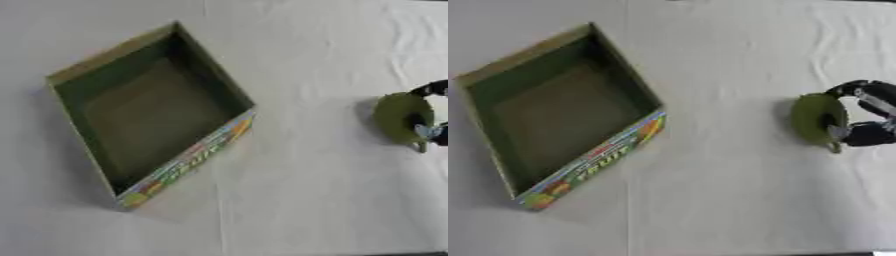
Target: Pick up objects on the table and place them in the box.
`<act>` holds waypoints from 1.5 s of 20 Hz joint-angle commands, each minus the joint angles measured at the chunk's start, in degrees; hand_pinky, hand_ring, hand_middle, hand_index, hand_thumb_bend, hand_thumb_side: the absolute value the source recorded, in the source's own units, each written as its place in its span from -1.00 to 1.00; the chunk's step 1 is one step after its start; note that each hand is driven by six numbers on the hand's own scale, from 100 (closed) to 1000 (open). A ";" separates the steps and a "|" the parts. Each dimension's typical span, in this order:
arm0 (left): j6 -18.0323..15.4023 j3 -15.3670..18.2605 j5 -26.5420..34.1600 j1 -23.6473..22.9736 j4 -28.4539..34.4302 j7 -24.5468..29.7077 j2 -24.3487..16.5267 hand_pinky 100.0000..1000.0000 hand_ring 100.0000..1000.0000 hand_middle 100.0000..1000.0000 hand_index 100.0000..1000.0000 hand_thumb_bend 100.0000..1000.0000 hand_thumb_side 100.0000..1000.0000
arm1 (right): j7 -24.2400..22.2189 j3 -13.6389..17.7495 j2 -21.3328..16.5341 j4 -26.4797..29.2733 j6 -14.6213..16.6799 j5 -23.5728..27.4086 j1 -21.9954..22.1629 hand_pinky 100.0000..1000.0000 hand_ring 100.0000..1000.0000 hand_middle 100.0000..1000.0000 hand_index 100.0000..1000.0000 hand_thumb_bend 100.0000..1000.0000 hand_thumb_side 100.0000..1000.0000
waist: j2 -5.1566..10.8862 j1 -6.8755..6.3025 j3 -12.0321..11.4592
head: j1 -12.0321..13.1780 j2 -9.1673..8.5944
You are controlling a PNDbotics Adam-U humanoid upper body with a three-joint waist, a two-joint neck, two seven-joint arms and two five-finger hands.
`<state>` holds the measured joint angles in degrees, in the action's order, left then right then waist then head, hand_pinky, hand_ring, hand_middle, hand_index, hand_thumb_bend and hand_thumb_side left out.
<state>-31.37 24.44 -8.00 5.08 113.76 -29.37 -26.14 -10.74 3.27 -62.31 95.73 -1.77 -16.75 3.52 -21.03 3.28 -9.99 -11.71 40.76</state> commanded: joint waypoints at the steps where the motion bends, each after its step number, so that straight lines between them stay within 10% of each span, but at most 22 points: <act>1: -0.18 0.26 0.27 0.39 0.83 0.06 -1.84 0.14 0.19 0.14 0.57 -1.00 0.02 | 0.72 -0.23 -2.74 0.06 -0.68 -1.20 -0.41 0.92 0.72 0.25 0.54 -1.00 -0.48 | 0.95 -0.16 -0.15 | -0.26 0.03; 7: -0.20 0.38 0.20 0.31 0.83 -0.13 -1.80 0.14 0.18 0.14 0.57 -1.00 0.03 | 2.47 -0.43 -2.67 1.39 0.57 -1.63 -0.90 0.75 0.50 -0.14 0.16 -1.00 -0.62 | 0.98 -0.08 -0.22 | -0.32 0.14; 22: -0.10 0.64 -0.20 0.10 0.83 -0.71 -2.01 0.14 0.18 0.14 0.57 -1.00 0.02 | 15.88 3.89 -2.64 17.27 3.35 -5.02 0.77 0.55 0.25 -0.16 0.15 -1.00 -0.77 | 1.24 0.06 0.48 | -0.14 0.39; 30: -0.06 0.31 -0.07 0.22 0.83 -0.68 -2.25 0.14 0.18 0.14 0.57 -1.00 0.02 | 18.45 3.11 -6.83 18.86 6.54 -6.56 -6.58 0.48 0.22 -0.13 0.18 -1.00 -0.72 | 1.64 0.35 -0.19 | -0.92 0.64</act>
<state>-31.35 24.45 -8.05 5.07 113.76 -29.92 -26.18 7.43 5.76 -65.99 113.52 4.13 -22.91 -2.41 -20.64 3.71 -10.26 -12.29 41.27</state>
